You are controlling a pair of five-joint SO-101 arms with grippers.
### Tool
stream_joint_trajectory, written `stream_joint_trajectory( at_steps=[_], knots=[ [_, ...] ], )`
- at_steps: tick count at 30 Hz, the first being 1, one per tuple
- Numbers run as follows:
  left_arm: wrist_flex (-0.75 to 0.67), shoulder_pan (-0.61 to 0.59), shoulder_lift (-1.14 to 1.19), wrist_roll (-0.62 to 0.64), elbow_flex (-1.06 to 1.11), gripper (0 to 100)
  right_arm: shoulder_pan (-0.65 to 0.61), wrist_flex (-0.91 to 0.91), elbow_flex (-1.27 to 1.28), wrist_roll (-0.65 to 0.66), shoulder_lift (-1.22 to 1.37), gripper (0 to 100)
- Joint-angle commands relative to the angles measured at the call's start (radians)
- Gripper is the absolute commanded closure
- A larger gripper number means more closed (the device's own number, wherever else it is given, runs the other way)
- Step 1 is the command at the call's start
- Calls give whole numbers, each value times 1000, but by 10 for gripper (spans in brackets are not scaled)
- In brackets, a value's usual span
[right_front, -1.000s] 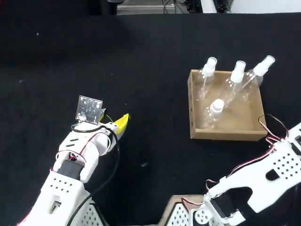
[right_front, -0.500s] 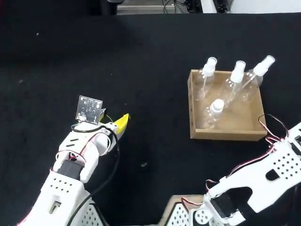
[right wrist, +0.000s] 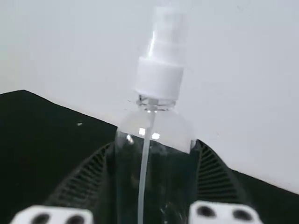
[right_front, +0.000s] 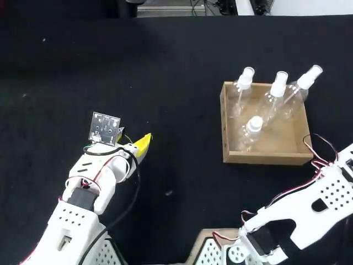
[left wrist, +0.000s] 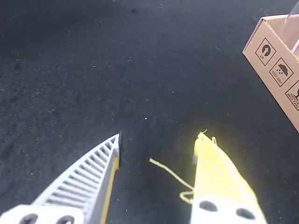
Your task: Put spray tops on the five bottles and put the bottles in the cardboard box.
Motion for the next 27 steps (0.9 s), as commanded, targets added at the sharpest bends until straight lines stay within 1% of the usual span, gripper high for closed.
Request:
stream_joint_trajectory(
  at_steps=[1, 12, 21, 27],
  knots=[
    [-26, 7, -15, 5, -7, 759, -5, -20, 4, 31, -19, 719],
    [-26, 5, -15, 5, -10, 759, -9, -20, 7, 29, -35, 713],
    [-26, 5, -15, 5, -8, 759, -23, -20, 196, 25, -225, 711],
    [-26, 5, -15, 5, -5, 759, -23, -20, 199, 25, -242, 712]
  ],
)
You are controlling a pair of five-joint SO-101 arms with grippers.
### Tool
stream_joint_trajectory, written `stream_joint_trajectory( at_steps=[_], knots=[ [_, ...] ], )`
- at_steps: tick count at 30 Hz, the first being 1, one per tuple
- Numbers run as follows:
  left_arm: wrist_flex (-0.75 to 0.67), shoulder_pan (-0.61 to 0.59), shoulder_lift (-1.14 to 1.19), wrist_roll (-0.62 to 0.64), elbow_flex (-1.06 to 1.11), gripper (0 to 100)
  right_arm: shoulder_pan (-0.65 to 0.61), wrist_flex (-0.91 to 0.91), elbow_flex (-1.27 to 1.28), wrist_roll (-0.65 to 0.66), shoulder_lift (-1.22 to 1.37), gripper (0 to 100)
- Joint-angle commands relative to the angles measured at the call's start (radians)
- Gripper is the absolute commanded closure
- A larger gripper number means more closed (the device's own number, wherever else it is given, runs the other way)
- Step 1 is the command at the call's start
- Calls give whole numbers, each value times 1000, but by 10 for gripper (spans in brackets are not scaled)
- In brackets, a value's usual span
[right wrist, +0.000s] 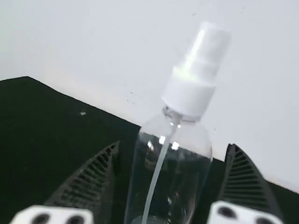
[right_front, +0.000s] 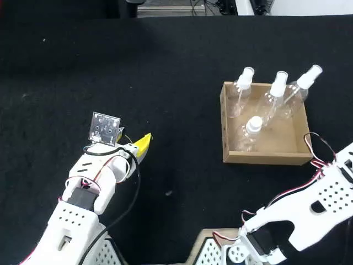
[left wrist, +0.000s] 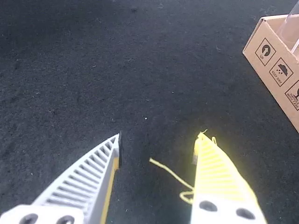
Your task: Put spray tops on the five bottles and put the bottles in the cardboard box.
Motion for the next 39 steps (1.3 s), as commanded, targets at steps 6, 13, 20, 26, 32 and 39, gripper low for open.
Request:
stream_joint_trajectory(
  at_steps=[6, 13, 20, 26, 32, 39],
  knots=[
    [-26, 5, -15, 5, -5, 759, -15, -20, -56, 2, -91, 712],
    [-26, 5, -15, 5, -5, 759, -17, 20, -85, 2, -93, 712],
    [-26, 5, -15, 5, -7, 759, 0, 281, -234, 2, -91, 712],
    [-26, 5, -15, 3, -7, 759, -3, 331, -265, 2, -87, 712],
    [-26, 5, -15, 3, -7, 759, -3, 339, -265, 2, -91, 712],
    [-26, 5, -15, 3, -7, 759, 3, 333, -268, 2, -91, 770]
  ],
)
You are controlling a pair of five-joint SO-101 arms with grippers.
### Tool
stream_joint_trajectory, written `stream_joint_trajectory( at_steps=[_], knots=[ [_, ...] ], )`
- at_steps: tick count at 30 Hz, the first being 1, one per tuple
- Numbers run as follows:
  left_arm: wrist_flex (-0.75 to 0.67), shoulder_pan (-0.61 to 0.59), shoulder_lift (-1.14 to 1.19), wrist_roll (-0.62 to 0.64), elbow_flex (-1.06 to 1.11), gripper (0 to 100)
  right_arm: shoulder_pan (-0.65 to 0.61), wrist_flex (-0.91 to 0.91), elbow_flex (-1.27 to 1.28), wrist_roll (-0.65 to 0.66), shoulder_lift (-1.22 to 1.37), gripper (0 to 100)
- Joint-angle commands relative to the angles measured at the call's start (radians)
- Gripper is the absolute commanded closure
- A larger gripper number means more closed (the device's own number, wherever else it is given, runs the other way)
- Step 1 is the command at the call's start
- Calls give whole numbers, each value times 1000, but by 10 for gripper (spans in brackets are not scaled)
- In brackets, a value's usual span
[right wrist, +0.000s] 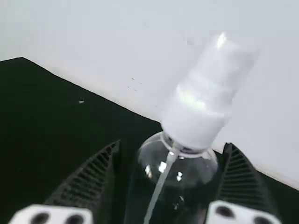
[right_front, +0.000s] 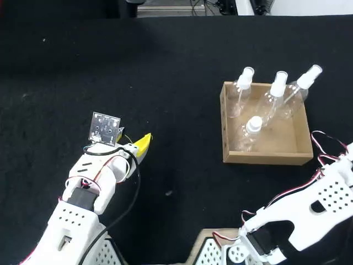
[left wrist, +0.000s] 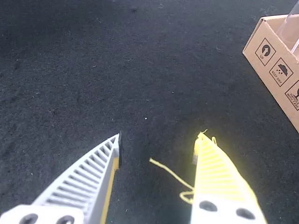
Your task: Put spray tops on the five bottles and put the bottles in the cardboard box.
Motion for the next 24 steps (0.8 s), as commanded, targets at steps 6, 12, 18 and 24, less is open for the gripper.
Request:
stream_joint_trajectory(
  at_steps=[6, 12, 18, 24],
  knots=[
    [-26, 5, -15, 3, -5, 759, 6, -6, -68, 3, -85, 956],
    [-26, 5, -15, 2, -5, 759, 15, -2, -68, 2, -96, 987],
    [-26, 5, -15, 2, -7, 759, 23, 106, 31, -15, -278, 987],
    [-26, 4, -15, 0, -5, 759, 21, 241, 166, -98, -535, 986]
  ],
)
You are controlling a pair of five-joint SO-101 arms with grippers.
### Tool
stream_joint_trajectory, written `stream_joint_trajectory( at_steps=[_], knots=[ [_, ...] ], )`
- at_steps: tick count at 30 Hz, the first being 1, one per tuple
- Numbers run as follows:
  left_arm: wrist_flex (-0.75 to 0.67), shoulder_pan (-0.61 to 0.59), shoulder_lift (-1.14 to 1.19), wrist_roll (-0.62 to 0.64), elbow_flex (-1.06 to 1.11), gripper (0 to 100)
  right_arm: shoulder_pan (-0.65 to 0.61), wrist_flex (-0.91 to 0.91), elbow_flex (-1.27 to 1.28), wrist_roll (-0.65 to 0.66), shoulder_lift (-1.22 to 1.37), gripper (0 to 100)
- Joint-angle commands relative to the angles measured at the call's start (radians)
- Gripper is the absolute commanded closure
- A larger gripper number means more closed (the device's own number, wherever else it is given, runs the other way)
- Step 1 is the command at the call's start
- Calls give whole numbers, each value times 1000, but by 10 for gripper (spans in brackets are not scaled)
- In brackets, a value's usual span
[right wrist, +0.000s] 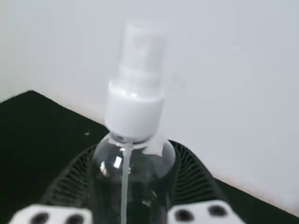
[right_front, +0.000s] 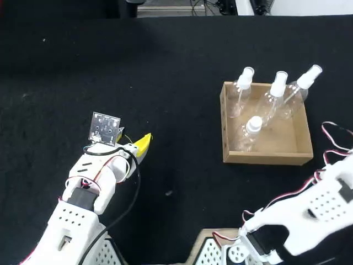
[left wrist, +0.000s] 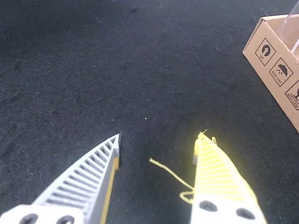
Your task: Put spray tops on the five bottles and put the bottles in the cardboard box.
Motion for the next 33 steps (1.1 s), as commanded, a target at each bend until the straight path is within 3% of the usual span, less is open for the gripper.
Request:
stream_joint_trajectory(
  at_steps=[1, 10, 23, 33],
  knots=[
    [-26, 4, -15, 2, -5, 759, 14, 49, 47, -21, -217, 986],
    [-26, 8, -15, 0, -5, 759, -32, 368, 232, -12, -530, 986],
    [-26, 4, -15, -3, -5, 759, -167, 873, 257, -11, -789, 986],
    [-26, 4, -15, -3, -7, 759, -318, 980, 349, 121, -895, 986]
  ],
)
